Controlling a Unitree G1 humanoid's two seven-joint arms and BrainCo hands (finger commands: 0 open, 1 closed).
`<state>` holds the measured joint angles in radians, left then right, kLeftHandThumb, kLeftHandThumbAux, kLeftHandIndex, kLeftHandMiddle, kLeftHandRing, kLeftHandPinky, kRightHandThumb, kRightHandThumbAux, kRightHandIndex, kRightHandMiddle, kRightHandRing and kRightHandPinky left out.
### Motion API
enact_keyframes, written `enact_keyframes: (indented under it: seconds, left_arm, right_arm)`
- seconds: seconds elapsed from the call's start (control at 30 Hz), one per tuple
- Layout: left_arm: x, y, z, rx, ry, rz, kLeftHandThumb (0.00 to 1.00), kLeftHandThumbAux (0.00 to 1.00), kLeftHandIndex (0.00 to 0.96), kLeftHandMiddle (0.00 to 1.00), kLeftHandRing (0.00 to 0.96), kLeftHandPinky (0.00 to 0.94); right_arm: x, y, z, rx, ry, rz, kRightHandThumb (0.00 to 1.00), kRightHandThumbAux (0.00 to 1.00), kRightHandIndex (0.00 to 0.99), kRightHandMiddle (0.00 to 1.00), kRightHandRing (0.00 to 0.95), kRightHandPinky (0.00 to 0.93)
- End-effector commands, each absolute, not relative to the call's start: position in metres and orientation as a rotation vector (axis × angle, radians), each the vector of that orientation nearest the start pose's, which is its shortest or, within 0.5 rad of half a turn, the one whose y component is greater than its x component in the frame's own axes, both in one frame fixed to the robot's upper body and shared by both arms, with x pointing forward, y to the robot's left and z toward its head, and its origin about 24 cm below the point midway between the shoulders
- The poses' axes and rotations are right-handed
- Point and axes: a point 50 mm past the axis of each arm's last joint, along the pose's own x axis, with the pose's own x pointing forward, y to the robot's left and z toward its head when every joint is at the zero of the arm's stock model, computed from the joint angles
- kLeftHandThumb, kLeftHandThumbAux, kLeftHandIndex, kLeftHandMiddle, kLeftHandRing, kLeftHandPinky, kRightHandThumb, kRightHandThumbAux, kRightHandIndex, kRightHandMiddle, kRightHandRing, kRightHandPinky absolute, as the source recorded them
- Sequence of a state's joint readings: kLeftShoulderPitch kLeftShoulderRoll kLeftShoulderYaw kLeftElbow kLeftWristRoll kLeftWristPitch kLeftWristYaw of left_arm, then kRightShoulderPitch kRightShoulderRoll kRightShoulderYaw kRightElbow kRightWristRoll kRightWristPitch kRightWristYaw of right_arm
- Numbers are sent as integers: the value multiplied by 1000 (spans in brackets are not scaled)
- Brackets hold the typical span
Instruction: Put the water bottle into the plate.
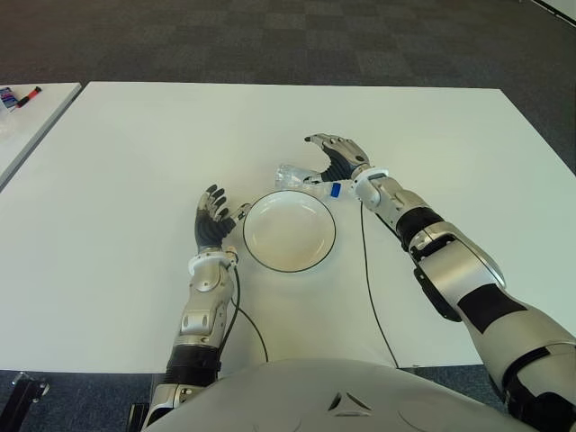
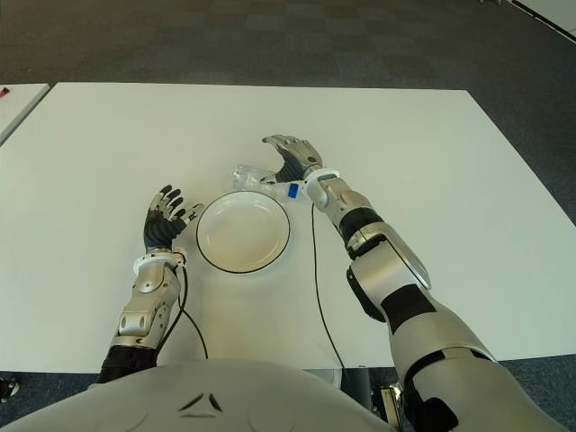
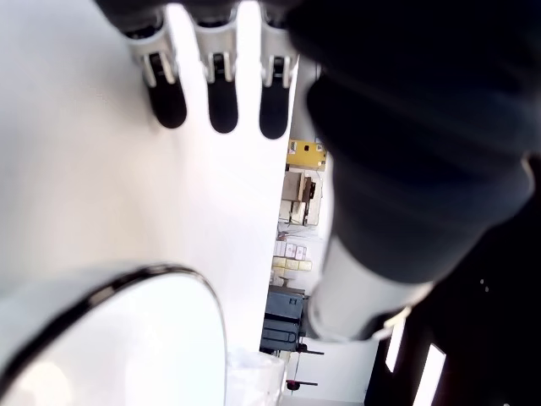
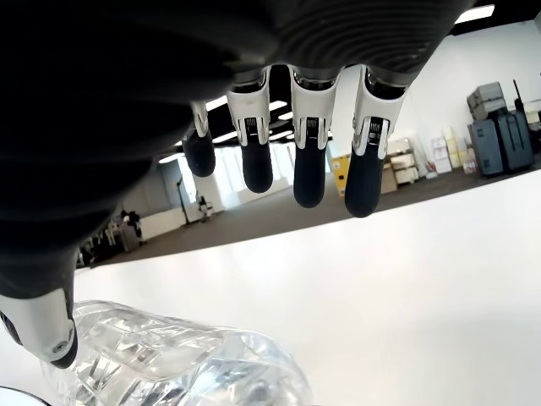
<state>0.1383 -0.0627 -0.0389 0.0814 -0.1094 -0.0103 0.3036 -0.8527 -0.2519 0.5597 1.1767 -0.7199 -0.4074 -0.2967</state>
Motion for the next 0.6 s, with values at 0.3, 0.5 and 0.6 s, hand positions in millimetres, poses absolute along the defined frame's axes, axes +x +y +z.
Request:
enact_keyframes:
  seconds: [0.3,0.5,0.6]
  left_arm:
    - [218,138,-12,-203,249,314,77,947,147,177,151,172]
    - [218,138,-12,-206,249,315,88,950,154,185,153,169]
    - [218,138,-11,-207,250,315,92,951,156,186,154,169]
  right_arm:
    - [369,-117,56,-1316,-269,429,829,586,149,200,232,338]
    - [368,-118,55,-1330,-271,437,879,594,141,204,256,372]
    - [368,-118,55,-1333,-272,440,901,597,137,203,264,391]
